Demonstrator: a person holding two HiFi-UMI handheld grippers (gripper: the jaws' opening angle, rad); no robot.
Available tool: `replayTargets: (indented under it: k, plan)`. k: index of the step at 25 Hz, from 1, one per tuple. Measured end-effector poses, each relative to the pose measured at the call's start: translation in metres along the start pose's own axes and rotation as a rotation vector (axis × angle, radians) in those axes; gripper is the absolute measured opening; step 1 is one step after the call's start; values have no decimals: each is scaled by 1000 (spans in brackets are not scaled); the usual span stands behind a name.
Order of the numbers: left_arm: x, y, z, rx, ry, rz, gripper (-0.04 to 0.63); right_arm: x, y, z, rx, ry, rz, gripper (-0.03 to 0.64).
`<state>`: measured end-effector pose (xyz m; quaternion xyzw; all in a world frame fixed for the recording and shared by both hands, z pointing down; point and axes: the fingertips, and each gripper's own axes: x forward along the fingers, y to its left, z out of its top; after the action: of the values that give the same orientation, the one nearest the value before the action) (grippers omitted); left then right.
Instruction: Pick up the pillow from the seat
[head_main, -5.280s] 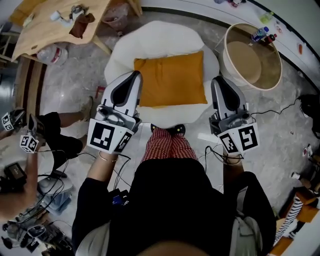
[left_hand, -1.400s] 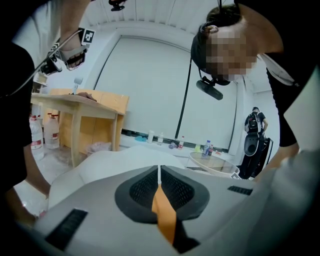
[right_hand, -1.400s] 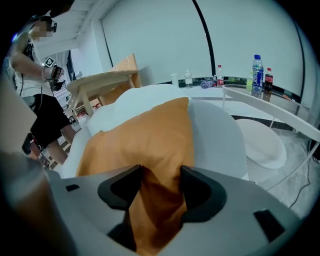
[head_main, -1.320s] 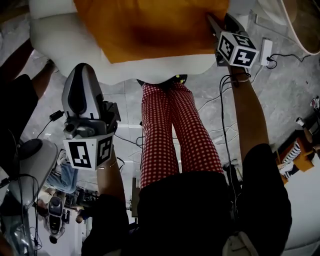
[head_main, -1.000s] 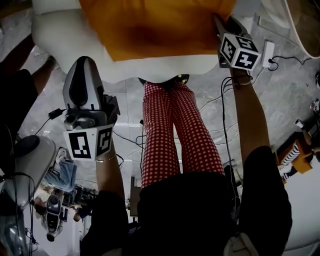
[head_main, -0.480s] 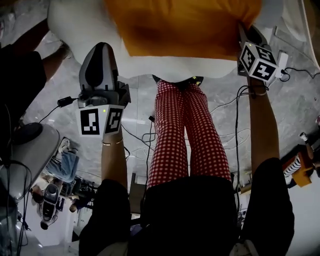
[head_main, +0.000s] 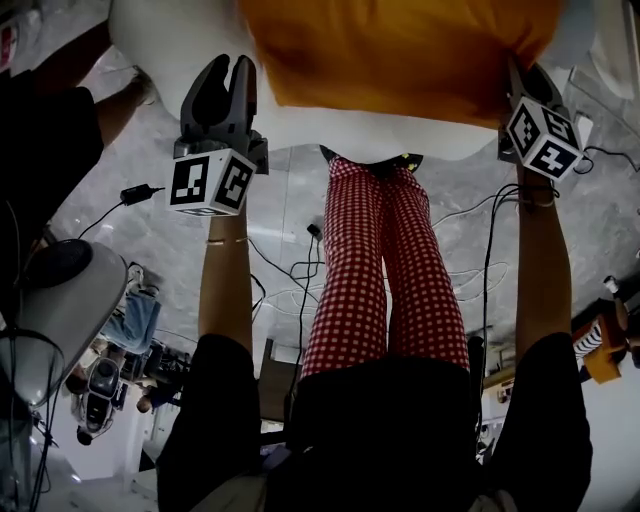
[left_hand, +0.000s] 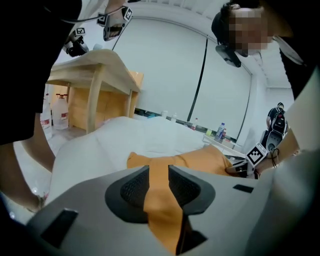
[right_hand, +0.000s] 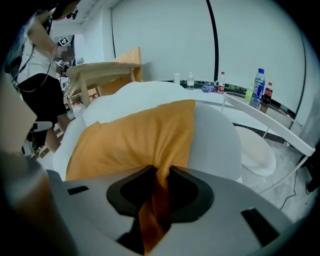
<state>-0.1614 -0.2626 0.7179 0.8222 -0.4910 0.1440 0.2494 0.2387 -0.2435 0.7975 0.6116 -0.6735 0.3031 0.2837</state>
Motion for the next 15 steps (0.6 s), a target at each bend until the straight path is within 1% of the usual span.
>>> replayTargets:
  k: [2, 6, 9, 12, 15]
  plan:
    - [7, 8, -12, -3, 31, -2, 133, 1, 1, -1, 0, -4, -5, 109]
    - [23, 14, -34, -4, 85, -36, 202, -2, 1, -1, 3, -8, -8, 109]
    - [35, 22, -47, -77, 109, -58, 240, -3, 1, 1, -13, -10, -9, 109]
    - [47, 36, -63, -147, 147, -71, 258, -4, 2, 1, -17, -15, -22, 110]
    - [55, 53, -85, -214, 207, -56, 260, -2, 2, 0, -17, -21, -33, 110]
